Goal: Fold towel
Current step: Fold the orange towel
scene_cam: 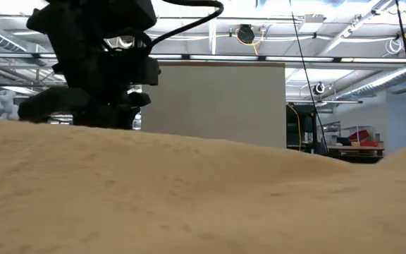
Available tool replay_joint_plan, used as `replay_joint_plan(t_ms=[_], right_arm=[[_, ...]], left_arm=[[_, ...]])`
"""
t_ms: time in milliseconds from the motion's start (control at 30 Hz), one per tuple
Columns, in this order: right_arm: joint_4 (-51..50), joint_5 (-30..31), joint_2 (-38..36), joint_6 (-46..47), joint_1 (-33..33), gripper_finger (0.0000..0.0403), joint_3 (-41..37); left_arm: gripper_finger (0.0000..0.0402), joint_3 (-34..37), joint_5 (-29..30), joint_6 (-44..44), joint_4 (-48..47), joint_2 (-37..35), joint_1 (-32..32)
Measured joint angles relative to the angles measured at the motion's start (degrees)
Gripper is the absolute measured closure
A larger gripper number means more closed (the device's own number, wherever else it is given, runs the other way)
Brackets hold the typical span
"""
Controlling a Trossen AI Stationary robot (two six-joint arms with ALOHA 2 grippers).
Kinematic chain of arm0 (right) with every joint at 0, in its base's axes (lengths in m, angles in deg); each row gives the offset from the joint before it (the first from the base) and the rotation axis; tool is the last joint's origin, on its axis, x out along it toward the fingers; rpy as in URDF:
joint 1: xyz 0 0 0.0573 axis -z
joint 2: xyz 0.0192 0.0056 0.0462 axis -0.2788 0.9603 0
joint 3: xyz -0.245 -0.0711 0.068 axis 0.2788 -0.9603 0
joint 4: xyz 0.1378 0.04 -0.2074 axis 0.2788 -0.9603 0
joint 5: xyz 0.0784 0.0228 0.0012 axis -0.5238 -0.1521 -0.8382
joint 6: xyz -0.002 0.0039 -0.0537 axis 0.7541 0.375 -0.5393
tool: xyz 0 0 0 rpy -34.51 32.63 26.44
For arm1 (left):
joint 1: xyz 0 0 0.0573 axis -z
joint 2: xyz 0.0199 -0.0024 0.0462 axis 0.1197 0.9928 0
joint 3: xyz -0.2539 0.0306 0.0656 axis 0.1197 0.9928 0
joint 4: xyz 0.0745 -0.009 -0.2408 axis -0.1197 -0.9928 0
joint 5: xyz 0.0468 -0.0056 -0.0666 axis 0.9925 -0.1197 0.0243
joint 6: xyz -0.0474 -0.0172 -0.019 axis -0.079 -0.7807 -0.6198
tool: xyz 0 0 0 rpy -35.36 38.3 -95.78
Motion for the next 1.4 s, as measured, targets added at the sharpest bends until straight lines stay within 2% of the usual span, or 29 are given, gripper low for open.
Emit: replay_joint_plan(t_ms=[133, 300, 433, 533, 633, 700, 833, 1200, 1400], right_arm=[[-0.3, -0.6, -1.4, 2.3, -1.0, 0.0324, 0.5], [-1.5, 4.1, -3.1, 3.5, -1.5, 0.0324, 2.3], [-1.1, 8.5, -3.1, 2.0, -1.5, 0.0313, 3.8], [-1.4, 11.7, -3.2, 1.7, -1.5, 0.0286, 4.1], [-1.5, 12.0, -3.2, 1.9, -1.5, 0.0256, 4.2], [-1.5, 12.1, -3.2, 1.9, -1.5, 0.0242, 4.2], [-1.5, 12.4, -3.2, 1.8, -1.5, 0.0232, 4.2], [-1.3, 15.4, -3.3, 0.4, -1.5, 0.0245, 4.2], [-1.0, 15.4, -3.3, 0.5, -1.5, 0.0245, 4.2]], left_arm=[[0.0312, -2.9, 2.7, 0.1, -1.5, -0.1, -0.3], [0.0312, -3.9, 8.6, -0.4, -1.8, -1.0, -2.1], [0.0311, -3.8, 2.1, -3.1, -1.3, -1.1, -8.0], [0.0301, -3.8, -1.5, -3.9, -0.2, -1.1, -11.2], [0.0286, -3.9, -7.0, -4.4, 0.6, -1.1, -13.0], [0.0276, -3.9, -8.4, -4.6, 0.2, -0.6, -13.8], [0.0269, -3.7, -13.7, -3.8, 0.3, 0.0, -14.8], [0.0271, -4.0, -13.0, -1.5, 1.6, 5.1, -14.7], [0.0305, -3.7, -12.9, -0.7, 2.4, 3.5, -14.6]])
